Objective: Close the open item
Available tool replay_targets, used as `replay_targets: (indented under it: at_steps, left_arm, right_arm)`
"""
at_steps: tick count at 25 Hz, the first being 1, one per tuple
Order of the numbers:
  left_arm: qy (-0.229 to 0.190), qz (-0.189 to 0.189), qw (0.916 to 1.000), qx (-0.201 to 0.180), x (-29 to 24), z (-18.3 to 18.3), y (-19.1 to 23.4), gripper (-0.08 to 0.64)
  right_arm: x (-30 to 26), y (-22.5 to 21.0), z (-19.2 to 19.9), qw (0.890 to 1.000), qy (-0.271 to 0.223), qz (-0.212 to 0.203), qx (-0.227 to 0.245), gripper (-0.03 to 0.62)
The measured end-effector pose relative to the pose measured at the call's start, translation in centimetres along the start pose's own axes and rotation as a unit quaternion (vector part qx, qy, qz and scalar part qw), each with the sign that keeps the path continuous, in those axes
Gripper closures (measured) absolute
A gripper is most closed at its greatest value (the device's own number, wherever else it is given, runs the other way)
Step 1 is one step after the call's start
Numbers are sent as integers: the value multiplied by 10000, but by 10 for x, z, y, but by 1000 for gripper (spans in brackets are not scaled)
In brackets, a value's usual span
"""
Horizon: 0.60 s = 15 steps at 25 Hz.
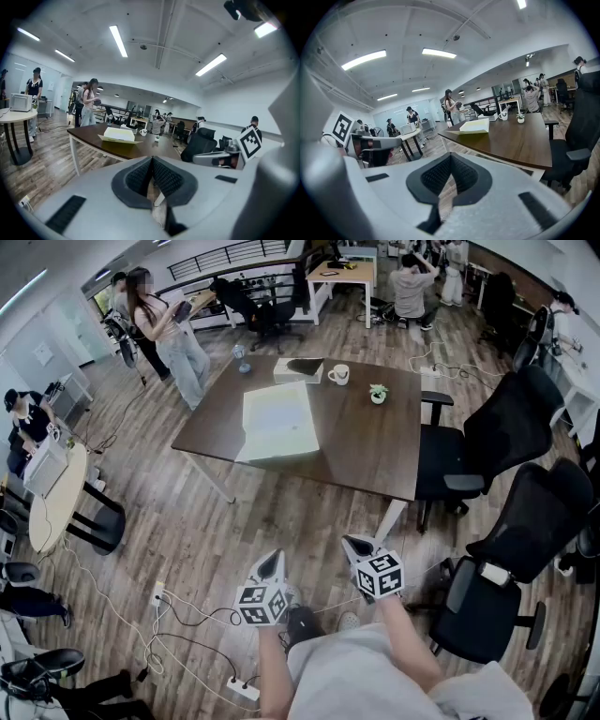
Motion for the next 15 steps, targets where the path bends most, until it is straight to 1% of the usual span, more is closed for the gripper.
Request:
replay_targets:
  at_steps: [11,15]
  left_arm:
    - [62,-61,10000,-30,-1,5,-5,554]
    - [11,-102,9999,-64,-1,6,-7,554]
  right_arm:
    - [4,-5,5,10000,-39,-64,-8,589]
    - [6,-11,1,9994,-288,-134,-115,588]
Point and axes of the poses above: the fingertips, and each gripper's own axes: x backward along the fingers, y to its left, z out of its underside, the point moved 2 cm from there along x, backward along the fingers, and after that the axes turned 14 degrees about x, right-handed, at the moved point
